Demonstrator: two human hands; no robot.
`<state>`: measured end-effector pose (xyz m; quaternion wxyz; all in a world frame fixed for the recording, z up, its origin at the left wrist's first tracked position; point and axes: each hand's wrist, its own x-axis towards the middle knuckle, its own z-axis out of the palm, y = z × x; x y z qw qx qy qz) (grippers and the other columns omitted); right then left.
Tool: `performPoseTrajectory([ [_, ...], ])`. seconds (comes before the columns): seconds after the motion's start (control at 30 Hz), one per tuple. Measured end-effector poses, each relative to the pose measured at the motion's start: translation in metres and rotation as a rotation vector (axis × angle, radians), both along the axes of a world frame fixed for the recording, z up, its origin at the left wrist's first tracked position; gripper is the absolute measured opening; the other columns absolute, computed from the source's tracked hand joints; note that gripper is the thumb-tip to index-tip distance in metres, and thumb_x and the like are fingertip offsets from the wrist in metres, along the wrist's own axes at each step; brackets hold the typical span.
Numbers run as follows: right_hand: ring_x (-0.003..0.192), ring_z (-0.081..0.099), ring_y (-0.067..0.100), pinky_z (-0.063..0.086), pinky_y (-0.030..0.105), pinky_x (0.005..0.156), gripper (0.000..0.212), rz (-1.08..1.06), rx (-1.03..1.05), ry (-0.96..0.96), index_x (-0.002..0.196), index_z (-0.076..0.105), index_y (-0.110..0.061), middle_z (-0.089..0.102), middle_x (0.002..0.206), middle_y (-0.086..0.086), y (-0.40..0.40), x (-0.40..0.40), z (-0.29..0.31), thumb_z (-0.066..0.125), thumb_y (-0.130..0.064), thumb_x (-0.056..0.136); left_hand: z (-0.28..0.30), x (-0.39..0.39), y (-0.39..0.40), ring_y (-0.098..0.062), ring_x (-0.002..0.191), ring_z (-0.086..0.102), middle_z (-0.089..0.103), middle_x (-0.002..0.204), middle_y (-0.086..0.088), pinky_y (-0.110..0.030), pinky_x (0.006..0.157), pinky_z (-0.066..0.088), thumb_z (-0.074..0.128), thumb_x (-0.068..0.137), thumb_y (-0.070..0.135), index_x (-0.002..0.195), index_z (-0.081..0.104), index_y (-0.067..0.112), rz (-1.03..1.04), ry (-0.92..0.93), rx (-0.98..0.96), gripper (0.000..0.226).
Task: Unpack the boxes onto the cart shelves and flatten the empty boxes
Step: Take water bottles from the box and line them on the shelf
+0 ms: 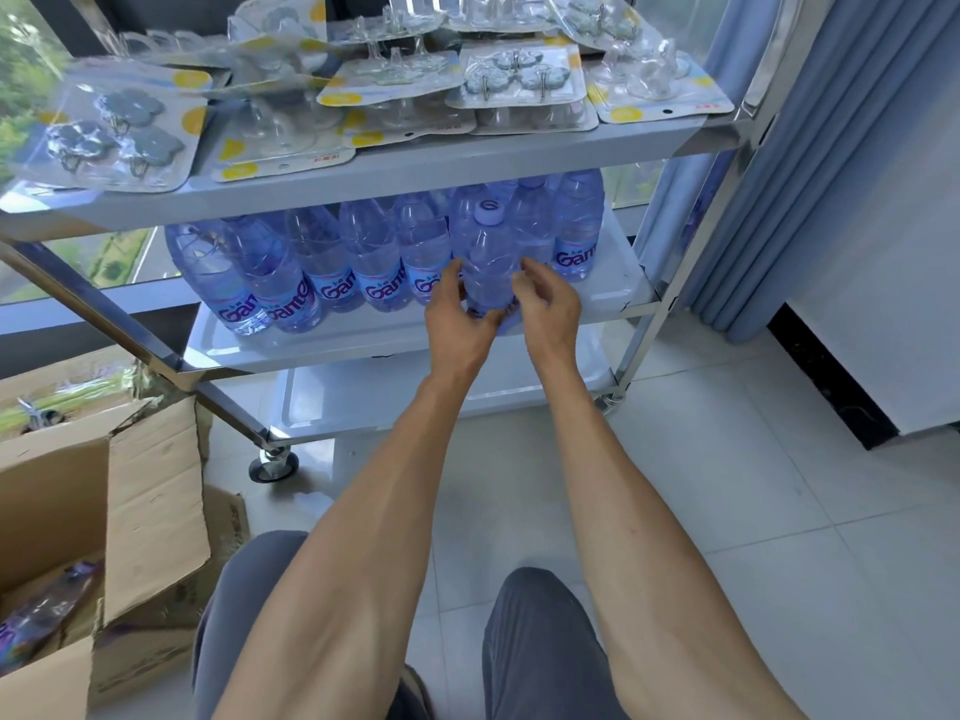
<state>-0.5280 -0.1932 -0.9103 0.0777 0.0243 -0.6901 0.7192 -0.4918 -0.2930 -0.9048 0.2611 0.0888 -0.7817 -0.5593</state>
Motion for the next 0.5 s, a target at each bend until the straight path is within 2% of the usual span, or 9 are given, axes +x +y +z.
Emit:
performPoseTrajectory([
  [0.07,0.099,0.068,0.015,0.057,0.030,0.086,0.032,0.093,0.053,0.042,0.115,0.068,-0.014,0.073,0.106,0.001,0.000,0.002,0.003,0.071,-0.021,0.083,-0.001,0.000,-0.006,-0.015,0.098,0.067,0.069,0.110,-0.008,-0.014,0.078,0.051,0.062,0.077,-0.012,0.130,0.055,0.008,-0.040,-0.028,0.012,0.057],
  [0.13,0.102,0.067,0.012,0.057,0.032,0.086,0.046,0.096,0.093,0.077,0.121,0.063,-0.016,0.070,0.111,-0.002,-0.005,0.004,0.003,0.079,-0.021,0.078,0.000,0.002,-0.010,-0.015,0.104,0.066,0.068,0.115,-0.009,-0.015,0.081,0.052,0.054,0.079,-0.016,0.131,0.052,0.007,-0.062,-0.092,0.090,0.057],
  [0.27,0.103,0.064,0.013,0.054,0.033,0.086,0.068,0.016,0.198,0.065,0.129,0.055,-0.015,0.065,0.113,-0.001,-0.005,0.004,0.001,0.087,-0.027,0.070,0.004,0.000,-0.021,-0.023,0.110,0.066,0.070,0.113,-0.015,-0.035,0.091,0.054,0.046,0.084,-0.014,0.116,0.055,0.001,-0.089,-0.211,0.240,0.036],
  [0.33,0.106,0.063,0.019,0.055,0.042,0.088,0.063,-0.004,0.205,0.079,0.126,0.059,-0.013,0.065,0.116,0.003,-0.001,0.005,0.000,0.085,-0.029,0.071,0.007,-0.004,-0.022,-0.025,0.111,0.066,0.070,0.114,-0.015,-0.039,0.098,0.053,0.040,0.081,-0.018,0.111,0.060,0.001,-0.152,-0.229,0.235,0.041],
  [0.4,0.103,0.065,0.020,0.056,0.045,0.086,0.055,-0.075,0.165,0.101,0.123,0.063,-0.011,0.068,0.114,0.004,0.004,0.006,0.002,0.082,-0.027,0.074,0.012,-0.007,-0.020,-0.019,0.107,0.064,0.070,0.111,-0.006,-0.027,0.094,0.052,0.037,0.078,-0.019,0.111,0.065,0.005,-0.187,-0.243,0.130,0.050],
  [0.47,0.102,0.066,0.018,0.056,0.044,0.086,0.051,-0.174,0.140,0.099,0.123,0.064,-0.009,0.070,0.113,0.004,0.013,0.004,0.005,0.080,-0.025,0.077,0.015,-0.014,-0.017,-0.014,0.102,0.062,0.068,0.106,0.000,-0.013,0.084,0.049,0.041,0.083,-0.014,0.113,0.068,0.007,-0.113,-0.248,0.014,0.045],
  [0.5,0.103,0.066,0.018,0.056,0.044,0.088,0.051,-0.211,0.136,0.094,0.124,0.063,-0.009,0.071,0.113,0.003,0.017,0.002,0.006,0.079,-0.025,0.078,0.015,-0.019,-0.015,-0.015,0.101,0.062,0.068,0.106,-0.001,-0.014,0.083,0.050,0.045,0.086,-0.010,0.114,0.068,0.005,-0.054,-0.249,-0.016,0.039],
])
